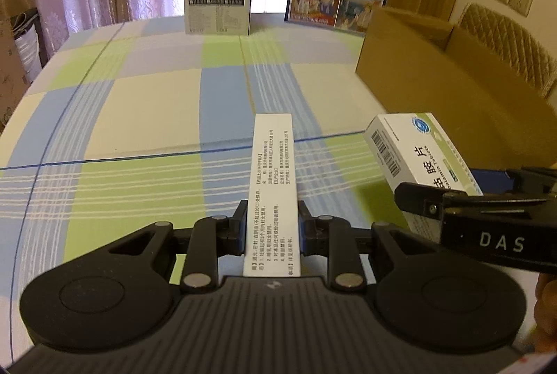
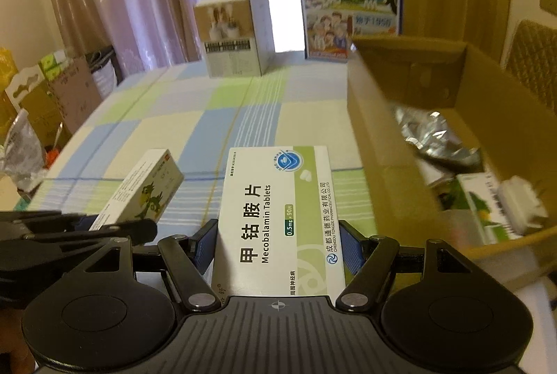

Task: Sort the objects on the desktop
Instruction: 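Lift both boxes and carry them toward the cardboard box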

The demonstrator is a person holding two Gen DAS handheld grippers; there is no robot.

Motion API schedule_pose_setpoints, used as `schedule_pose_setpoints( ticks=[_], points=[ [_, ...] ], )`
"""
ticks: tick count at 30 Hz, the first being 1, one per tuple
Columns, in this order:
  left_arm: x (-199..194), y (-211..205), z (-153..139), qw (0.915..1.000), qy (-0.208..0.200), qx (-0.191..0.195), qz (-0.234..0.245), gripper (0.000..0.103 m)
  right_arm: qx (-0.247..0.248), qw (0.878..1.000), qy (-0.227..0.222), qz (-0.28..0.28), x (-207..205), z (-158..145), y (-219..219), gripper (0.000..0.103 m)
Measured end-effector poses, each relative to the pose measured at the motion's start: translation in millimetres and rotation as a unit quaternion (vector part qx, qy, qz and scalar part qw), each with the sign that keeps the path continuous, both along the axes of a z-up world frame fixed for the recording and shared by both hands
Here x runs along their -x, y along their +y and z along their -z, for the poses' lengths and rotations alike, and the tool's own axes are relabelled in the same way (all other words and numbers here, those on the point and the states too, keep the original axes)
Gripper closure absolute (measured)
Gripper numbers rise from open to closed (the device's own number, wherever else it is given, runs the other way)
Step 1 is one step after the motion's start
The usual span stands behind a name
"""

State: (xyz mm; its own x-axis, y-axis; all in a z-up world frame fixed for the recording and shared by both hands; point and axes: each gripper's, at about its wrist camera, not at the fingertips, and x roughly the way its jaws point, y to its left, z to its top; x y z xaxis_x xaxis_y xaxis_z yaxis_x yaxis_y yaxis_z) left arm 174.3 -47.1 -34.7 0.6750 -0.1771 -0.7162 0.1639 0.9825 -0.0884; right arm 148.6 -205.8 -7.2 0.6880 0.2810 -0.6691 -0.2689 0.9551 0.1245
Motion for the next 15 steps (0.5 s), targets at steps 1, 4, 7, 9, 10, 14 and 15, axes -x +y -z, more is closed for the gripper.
schedule_pose_setpoints(
  ticks=[1, 4, 7, 9, 10, 14, 15],
  points=[
    [5, -2, -6, 1.0, -0.004, 0.0, -0.002, 0.081, -0.003, 1.0, -0.003, 0.0, 4, -7, -3, 0.035],
    [23, -7, -26, 0.9998, -0.016, 0.008, -0.011, 0.081, -0.012, 1.0, -0.015, 0.003, 19, -27, -11, 0.035],
    [43, -11, -47, 0.9991, -0.029, 0.025, -0.019, 0.082, -0.016, 0.999, -0.028, 0.002, 35, -46, -17, 0.035],
    [56, -16, -61, 0.9987, -0.036, 0.032, -0.018, 0.082, -0.018, 0.999, -0.034, 0.0, 45, -56, -21, 0.035],
    [62, -18, -66, 0.9984, -0.038, 0.039, -0.017, 0.082, -0.02, 0.999, -0.037, 0.0, 50, -61, -24, 0.035],
    [87, -30, -88, 0.9974, -0.052, 0.049, -0.009, 0.081, -0.022, 0.999, -0.045, 0.004, 66, -77, -37, 0.035],
    [93, -34, -92, 0.9974, -0.055, 0.046, -0.005, 0.081, -0.021, 0.999, -0.047, 0.006, 70, -80, -41, 0.035]
  ],
)
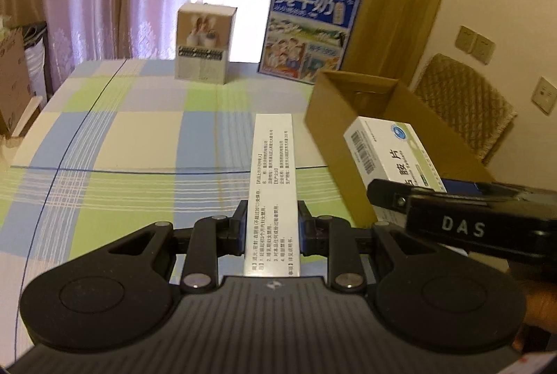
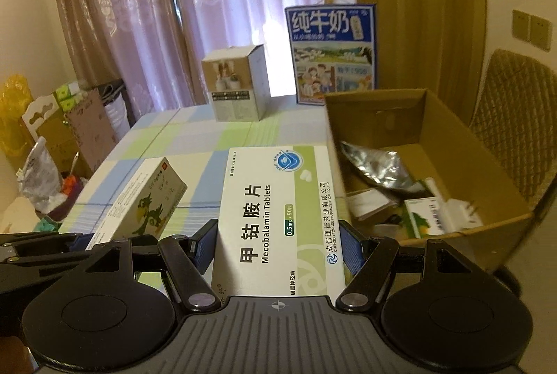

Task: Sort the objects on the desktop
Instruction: 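Lift both boxes and carry them toward the cardboard box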

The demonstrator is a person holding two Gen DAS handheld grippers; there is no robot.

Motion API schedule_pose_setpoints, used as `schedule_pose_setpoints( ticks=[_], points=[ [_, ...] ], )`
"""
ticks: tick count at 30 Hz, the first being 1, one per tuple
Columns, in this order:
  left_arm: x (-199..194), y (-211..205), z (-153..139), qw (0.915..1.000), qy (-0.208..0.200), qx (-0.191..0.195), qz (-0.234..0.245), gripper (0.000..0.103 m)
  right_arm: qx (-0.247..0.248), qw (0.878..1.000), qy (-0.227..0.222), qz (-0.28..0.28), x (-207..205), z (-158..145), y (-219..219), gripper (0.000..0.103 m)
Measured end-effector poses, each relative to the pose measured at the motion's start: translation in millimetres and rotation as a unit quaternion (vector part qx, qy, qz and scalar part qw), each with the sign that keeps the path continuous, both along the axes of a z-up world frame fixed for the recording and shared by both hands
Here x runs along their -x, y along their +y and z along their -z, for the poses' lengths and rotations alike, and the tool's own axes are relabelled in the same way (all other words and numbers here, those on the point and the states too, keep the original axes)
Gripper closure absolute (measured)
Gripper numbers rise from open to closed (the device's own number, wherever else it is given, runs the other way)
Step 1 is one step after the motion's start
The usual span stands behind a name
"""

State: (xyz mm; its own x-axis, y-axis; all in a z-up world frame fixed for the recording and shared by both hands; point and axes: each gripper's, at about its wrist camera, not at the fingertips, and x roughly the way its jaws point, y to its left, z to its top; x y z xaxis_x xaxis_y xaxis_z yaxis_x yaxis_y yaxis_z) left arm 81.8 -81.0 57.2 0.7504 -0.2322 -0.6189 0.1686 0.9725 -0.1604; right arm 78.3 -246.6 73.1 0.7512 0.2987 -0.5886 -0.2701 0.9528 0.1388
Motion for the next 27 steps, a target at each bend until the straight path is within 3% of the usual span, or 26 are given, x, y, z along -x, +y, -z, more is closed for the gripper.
schedule_pose_setpoints(
  ticks=[12, 27],
  points=[
    [33, -49, -21, 0.9986, -0.014, -0.004, 0.051, 0.081, 0.021, 0.999, -0.012, 0.04, 32, -21, -61, 0.035],
    [37, -94, -27, 0.9956, -0.018, -0.002, 0.092, 0.082, 0.027, 0.996, -0.013, 0.082, 46, -23, -117, 0.035]
  ],
)
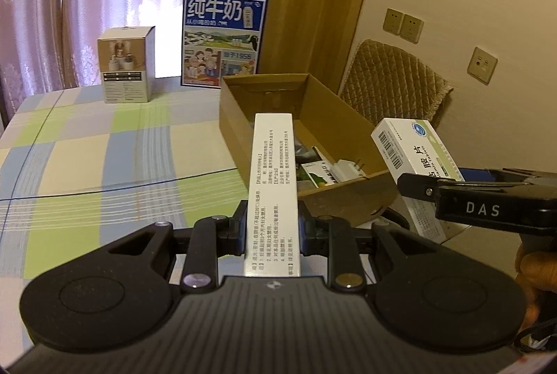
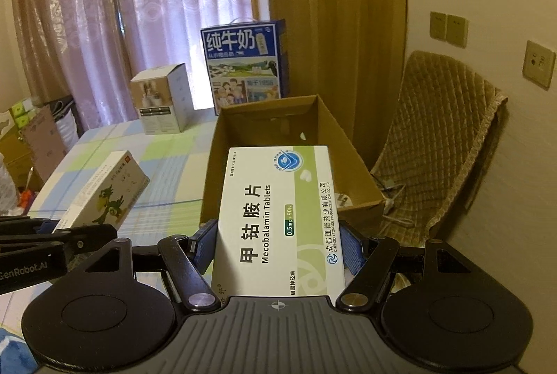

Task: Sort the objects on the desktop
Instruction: 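Lift both boxes and carry them toward the cardboard box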

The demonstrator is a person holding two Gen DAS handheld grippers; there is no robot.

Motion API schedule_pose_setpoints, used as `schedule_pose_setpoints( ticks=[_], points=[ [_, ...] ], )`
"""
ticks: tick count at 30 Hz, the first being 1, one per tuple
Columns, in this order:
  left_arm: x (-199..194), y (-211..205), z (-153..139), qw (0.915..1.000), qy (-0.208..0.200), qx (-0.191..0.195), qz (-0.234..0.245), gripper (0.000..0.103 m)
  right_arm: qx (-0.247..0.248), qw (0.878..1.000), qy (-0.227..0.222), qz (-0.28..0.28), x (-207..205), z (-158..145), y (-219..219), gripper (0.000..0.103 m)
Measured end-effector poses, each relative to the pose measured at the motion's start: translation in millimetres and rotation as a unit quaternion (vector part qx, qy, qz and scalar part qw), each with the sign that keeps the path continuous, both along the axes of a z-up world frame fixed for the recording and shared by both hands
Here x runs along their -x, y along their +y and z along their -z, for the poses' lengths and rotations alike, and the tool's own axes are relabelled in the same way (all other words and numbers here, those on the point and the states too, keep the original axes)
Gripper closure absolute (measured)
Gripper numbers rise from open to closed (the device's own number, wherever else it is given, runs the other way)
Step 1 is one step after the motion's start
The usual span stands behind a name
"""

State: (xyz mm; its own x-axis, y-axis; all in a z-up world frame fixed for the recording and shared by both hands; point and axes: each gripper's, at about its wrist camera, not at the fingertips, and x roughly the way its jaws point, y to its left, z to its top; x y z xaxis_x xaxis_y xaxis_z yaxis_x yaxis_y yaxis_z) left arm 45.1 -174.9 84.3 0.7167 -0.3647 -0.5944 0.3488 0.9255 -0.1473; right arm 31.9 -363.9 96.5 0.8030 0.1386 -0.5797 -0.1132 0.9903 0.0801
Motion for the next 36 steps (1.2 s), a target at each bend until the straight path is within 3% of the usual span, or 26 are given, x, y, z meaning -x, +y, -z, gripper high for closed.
schedule_pose_setpoints(
  ticks=[36],
  points=[
    [-49, -53, 10, 0.999, 0.016, 0.023, 0.035, 0.082, 0.016, 1.0, 0.01, 0.014, -51, 16, -38, 0.035]
  ],
)
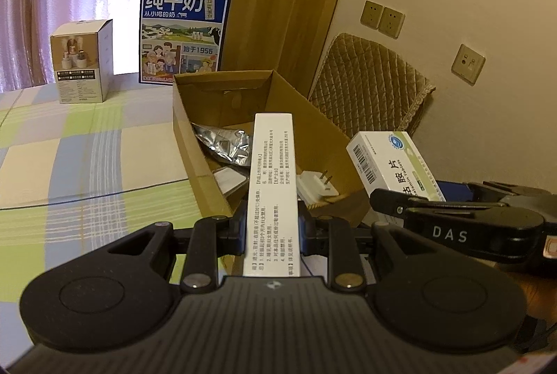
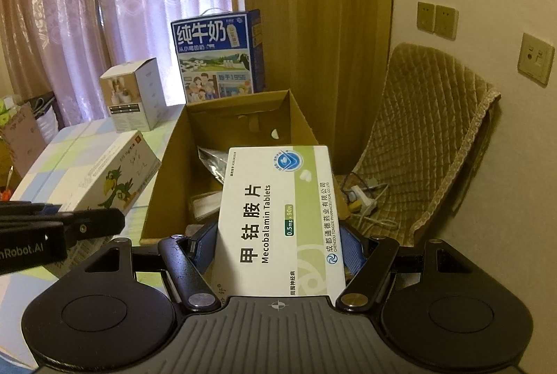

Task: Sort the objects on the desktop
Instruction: 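Lift both boxes and carry them toward the cardboard box, then lower both boxes into the cardboard box and open both tools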

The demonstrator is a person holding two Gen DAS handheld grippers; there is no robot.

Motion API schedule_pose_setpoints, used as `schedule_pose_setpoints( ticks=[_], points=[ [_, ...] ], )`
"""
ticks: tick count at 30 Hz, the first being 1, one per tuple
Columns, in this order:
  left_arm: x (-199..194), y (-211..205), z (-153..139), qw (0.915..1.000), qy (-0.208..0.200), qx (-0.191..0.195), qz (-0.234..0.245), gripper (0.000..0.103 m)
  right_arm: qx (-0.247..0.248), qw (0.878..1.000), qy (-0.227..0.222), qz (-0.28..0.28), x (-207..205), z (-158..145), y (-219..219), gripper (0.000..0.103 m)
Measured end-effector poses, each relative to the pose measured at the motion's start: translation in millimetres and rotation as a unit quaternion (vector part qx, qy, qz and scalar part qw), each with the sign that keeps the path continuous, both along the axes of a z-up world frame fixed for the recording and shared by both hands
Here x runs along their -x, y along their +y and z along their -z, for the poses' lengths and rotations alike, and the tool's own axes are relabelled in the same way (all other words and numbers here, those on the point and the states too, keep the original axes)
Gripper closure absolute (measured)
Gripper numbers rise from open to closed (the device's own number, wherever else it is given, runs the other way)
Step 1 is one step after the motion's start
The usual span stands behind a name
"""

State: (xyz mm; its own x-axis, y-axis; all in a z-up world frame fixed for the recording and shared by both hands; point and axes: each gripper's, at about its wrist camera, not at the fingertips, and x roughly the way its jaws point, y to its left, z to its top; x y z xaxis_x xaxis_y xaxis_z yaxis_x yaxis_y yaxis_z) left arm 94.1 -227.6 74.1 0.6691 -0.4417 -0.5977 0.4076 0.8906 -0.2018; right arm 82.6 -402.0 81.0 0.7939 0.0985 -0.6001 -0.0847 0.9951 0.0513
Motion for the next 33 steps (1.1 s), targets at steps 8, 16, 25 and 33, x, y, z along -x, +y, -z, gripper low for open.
schedule_pose_setpoints(
  ticks=[8, 16, 25, 33],
  points=[
    [-25, -6, -2, 0.9999, -0.001, 0.01, -0.01, 0.082, 0.005, 1.0, -0.009, -0.01, -29, -6, -1, 0.035],
    [-61, -17, -1, 0.9996, 0.003, 0.023, -0.018, 0.082, -0.008, 1.0, -0.007, -0.012, -66, -6, -6, 0.035],
    [-102, -27, 18, 0.9988, 0.009, 0.039, -0.028, 0.07, -0.01, 1.0, 0.005, -0.005, -96, 8, -14, 0.035],
    [-101, -5, 31, 0.9973, 0.018, 0.049, -0.053, 0.064, -0.018, 1.0, 0.019, -0.012, -106, 23, -7, 0.035]
  ],
)
